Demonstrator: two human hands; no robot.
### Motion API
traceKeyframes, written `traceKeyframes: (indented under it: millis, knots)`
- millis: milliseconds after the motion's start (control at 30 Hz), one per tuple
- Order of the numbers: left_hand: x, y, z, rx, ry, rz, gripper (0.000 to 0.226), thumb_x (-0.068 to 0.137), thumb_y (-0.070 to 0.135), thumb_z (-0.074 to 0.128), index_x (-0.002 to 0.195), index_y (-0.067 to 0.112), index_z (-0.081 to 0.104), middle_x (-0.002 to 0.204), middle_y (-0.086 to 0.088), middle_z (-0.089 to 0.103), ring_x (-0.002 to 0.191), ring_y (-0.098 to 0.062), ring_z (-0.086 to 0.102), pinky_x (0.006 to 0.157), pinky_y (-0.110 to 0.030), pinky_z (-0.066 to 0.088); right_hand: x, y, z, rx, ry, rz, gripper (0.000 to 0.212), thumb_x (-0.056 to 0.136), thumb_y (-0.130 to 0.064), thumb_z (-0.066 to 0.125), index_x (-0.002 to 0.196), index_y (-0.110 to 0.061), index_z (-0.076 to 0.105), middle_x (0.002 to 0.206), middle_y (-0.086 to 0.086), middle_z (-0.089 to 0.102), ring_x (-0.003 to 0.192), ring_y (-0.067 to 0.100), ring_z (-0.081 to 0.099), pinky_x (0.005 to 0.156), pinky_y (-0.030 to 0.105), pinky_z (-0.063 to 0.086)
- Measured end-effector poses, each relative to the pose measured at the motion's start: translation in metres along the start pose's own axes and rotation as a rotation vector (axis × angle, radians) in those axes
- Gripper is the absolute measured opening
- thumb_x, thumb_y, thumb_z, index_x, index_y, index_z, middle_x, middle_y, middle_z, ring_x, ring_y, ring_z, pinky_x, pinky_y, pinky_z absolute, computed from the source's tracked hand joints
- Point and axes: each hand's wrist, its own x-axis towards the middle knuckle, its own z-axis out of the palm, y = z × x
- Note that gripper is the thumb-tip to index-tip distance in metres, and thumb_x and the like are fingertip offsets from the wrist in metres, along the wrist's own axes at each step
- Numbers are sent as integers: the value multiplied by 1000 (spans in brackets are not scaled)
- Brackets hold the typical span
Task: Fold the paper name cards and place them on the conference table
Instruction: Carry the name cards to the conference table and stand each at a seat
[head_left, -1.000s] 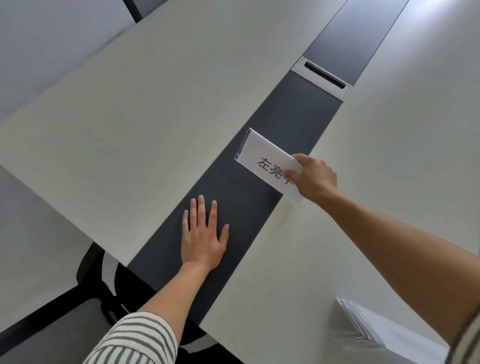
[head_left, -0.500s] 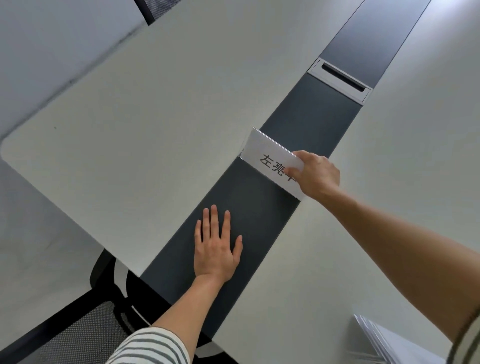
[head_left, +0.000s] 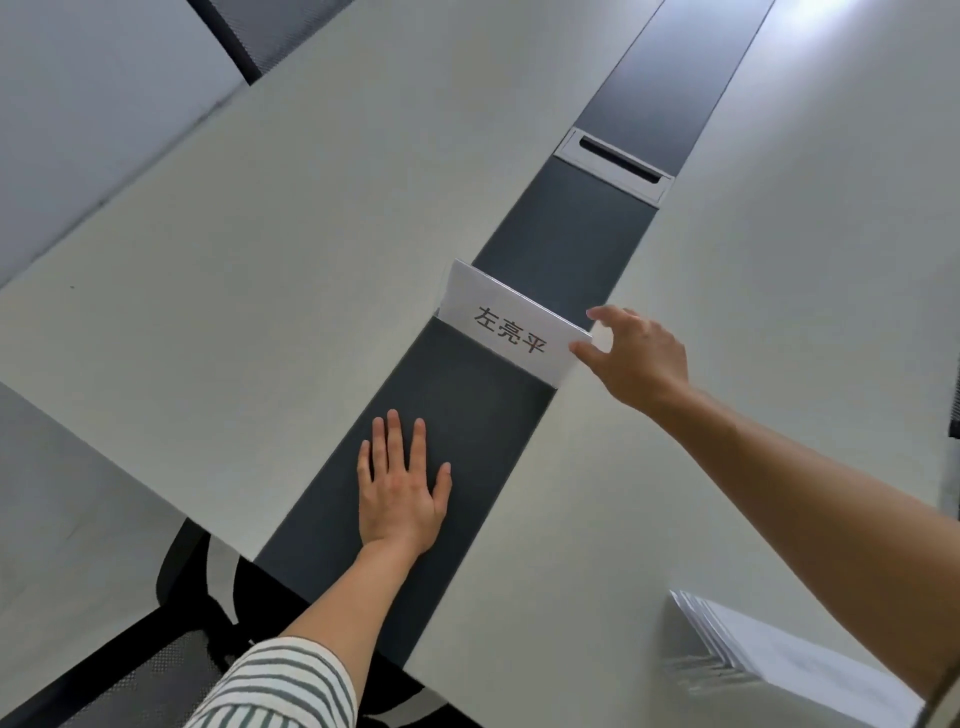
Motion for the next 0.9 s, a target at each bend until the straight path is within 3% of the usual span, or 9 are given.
traceKeyframes:
  millis: [133, 233, 333, 433, 500, 633, 767, 900]
  knots:
    - [6, 10, -22, -6, -108, -33, 65, 97, 49, 28, 151, 15, 19, 161, -17, 9, 149, -32, 4, 119, -47, 9, -57, 46, -22, 120, -59, 73, 34, 85, -46, 60, 114, -30, 65, 109, -7, 72, 99, 15, 66, 88, 34, 51]
    - [2, 33, -54, -137, -156, -4, 46, 95, 37, 43, 134, 13, 47, 146, -17, 42, 135, -32, 36, 109, -46, 34, -108, 79, -35, 205, -106, 91, 30, 84, -43, 65, 110, -28, 68, 101, -7, 74, 89, 12, 68, 86, 34, 53]
    - [-26, 77, -84, -366, -282, 166, 39, 93, 36, 50, 126, 15, 55, 122, -6, 64, 109, -22, 60, 94, -40, 48, -161, 119, -46, 245, -93, 112, 29, 83, -42, 66, 109, -27, 69, 99, -8, 74, 83, 7, 68, 85, 34, 54]
    - [-68, 122, -101, -513, -403, 349, 49, 88, 47, 58, 129, 21, 54, 121, 1, 64, 111, -13, 59, 97, -34, 48, -207, 158, -50, 261, -71, 140, 35, 80, -51, 64, 106, -30, 69, 97, -12, 73, 82, 1, 67, 85, 35, 55]
    - [-94, 151, -103, -548, -436, 471, 63, 79, 54, 66, 133, 24, 51, 129, 5, 60, 118, -9, 55, 101, -31, 44, -239, 183, -55, 271, -57, 149, 50, 72, -68, 57, 107, -33, 68, 100, -16, 72, 90, 0, 66, 86, 35, 54]
    - [-129, 194, -92, -412, -536, 679, 91, 66, 61, 73, 143, 32, 35, 146, 9, 43, 133, -11, 40, 111, -36, 35, -291, 220, -65, 233, -188, 135, 79, 60, -85, 50, 123, -38, 58, 118, -23, 58, 110, 2, 55, 95, 32, 47]
    - [-146, 218, -73, -308, -584, 700, 87, 69, 51, 75, 144, 33, 34, 150, 10, 37, 135, -12, 36, 113, -36, 30, -314, 245, -54, 91, -336, 157, 70, 70, -62, 69, 133, -39, 48, 135, -17, 52, 119, 10, 52, 95, 30, 44]
    - [-151, 226, -71, -446, -543, 583, 59, 77, 39, 74, 131, 27, 53, 135, 6, 54, 124, -16, 50, 104, -31, 40, -313, 259, -52, 154, -237, 176, 57, 69, -55, 75, 122, -37, 63, 122, -14, 67, 109, 13, 61, 87, 28, 46]
